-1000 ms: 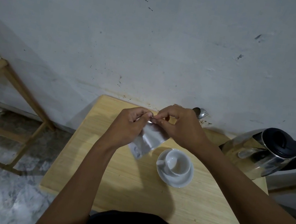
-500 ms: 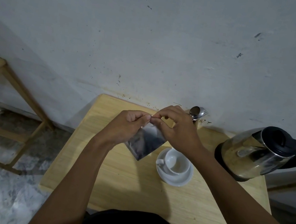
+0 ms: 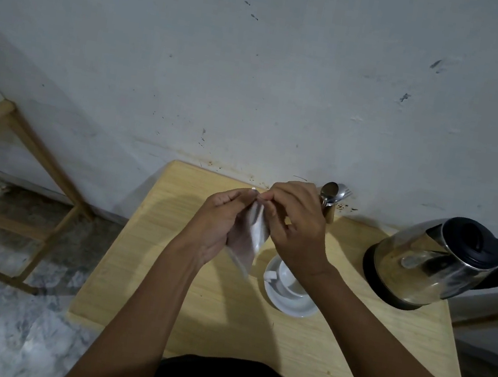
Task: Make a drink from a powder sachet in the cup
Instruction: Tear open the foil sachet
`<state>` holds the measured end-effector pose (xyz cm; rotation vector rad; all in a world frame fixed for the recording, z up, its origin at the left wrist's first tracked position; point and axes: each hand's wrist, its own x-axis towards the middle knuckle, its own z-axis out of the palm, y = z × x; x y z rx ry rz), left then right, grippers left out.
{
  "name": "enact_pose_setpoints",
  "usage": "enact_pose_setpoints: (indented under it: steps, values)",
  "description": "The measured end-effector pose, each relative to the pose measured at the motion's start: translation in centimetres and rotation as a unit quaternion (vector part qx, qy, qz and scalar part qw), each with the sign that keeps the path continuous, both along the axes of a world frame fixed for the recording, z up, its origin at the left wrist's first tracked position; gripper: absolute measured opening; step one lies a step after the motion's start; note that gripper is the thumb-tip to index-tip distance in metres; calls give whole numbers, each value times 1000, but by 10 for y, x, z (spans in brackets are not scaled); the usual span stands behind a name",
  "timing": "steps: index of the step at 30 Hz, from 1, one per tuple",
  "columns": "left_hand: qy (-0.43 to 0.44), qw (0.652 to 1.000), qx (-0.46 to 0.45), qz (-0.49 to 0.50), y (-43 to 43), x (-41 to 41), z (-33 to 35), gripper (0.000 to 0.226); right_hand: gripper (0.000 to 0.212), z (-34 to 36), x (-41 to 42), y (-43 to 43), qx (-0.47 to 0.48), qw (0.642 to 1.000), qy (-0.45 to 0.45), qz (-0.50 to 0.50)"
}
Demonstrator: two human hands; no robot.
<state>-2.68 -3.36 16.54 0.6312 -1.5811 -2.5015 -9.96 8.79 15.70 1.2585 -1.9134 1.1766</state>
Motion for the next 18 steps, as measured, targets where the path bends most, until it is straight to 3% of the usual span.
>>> enact_pose_setpoints:
  steps: [11, 18]
  values:
    - [-15, 987, -142, -72, -21, 11, 6, 20, 9, 6, -5, 1, -19, 987, -159, 12]
    - [-5, 973, -231, -1, -32, 8, 1, 16, 6, -4, 7, 8, -54, 971, -231, -30]
